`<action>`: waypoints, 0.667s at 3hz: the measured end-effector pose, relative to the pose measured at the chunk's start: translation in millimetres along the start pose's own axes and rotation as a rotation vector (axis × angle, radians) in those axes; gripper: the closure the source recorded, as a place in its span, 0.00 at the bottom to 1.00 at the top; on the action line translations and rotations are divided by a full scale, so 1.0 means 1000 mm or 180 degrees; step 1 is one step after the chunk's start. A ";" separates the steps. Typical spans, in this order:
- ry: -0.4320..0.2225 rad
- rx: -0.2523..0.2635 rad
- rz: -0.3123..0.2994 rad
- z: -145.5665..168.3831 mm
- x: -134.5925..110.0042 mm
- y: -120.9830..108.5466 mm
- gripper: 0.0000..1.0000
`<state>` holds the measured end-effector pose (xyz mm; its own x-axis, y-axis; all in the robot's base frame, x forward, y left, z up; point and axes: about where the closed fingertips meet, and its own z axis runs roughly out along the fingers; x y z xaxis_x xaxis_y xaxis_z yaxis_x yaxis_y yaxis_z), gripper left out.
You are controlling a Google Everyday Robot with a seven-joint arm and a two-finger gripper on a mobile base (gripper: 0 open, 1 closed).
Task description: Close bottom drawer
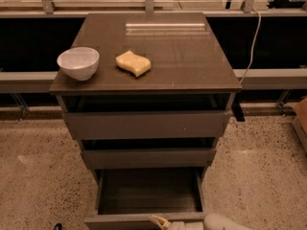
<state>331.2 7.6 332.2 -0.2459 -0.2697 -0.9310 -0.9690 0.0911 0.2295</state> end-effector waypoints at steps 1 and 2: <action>0.0059 0.0074 -0.0409 0.016 0.026 -0.004 0.39; 0.0036 0.0121 -0.0636 0.024 0.044 -0.013 0.63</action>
Offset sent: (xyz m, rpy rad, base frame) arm 0.0160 0.0072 -0.0786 -0.0245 -0.2951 0.0204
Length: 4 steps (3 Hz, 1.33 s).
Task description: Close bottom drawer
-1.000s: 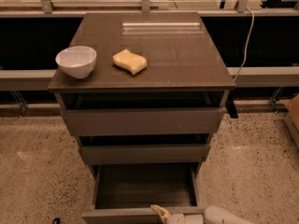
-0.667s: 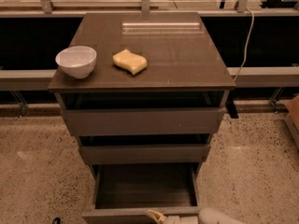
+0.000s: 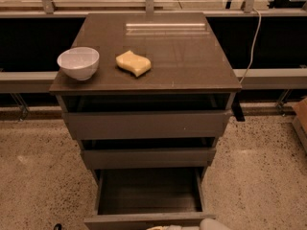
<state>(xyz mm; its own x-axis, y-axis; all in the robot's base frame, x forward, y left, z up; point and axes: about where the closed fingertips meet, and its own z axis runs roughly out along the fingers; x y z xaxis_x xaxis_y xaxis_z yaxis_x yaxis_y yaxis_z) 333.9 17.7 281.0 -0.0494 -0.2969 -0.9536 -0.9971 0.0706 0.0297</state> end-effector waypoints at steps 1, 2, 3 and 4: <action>-0.0032 0.0039 -0.0121 0.005 0.014 -0.007 0.85; -0.0138 0.0072 -0.0067 0.021 0.049 -0.028 1.00; -0.0187 0.0145 0.0043 0.027 0.074 -0.042 1.00; -0.0242 0.0218 0.0164 0.035 0.096 -0.055 1.00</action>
Offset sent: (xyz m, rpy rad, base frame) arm 0.0575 0.0027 -0.0808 0.0553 -0.0529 -0.0310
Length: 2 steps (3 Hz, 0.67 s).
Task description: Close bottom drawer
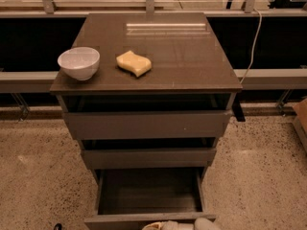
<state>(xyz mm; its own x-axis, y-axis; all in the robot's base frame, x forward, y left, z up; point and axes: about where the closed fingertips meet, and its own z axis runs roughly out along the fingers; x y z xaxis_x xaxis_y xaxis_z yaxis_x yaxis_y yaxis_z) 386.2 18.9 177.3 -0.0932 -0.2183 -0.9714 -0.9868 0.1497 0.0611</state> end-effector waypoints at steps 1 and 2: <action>0.0006 0.0076 0.0084 0.006 0.014 -0.008 1.00; -0.0036 0.0279 0.0221 0.010 0.021 -0.018 1.00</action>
Offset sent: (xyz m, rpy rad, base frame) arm 0.0229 -0.0066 -0.0346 0.0034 0.0705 -0.1681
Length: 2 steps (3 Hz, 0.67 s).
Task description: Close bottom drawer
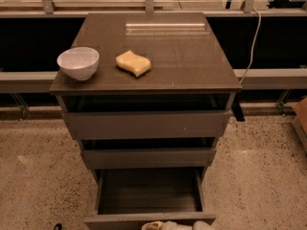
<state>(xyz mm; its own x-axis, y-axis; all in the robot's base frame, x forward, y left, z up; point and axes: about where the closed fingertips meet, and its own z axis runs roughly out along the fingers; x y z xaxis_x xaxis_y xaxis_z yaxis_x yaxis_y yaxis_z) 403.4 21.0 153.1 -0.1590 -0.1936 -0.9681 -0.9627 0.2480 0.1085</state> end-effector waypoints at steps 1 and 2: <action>-0.0050 0.0075 0.0034 0.005 -0.001 -0.008 1.00; -0.0098 0.0070 0.0004 0.016 -0.010 -0.024 1.00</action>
Offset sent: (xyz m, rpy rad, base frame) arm 0.0561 0.0180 0.0073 0.0342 -0.0300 -0.0248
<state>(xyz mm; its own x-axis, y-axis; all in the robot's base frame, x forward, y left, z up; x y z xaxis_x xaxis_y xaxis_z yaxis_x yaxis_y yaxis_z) 432.1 32.1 156.3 -0.1530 -0.1640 -0.9745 -0.9574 0.2691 0.1050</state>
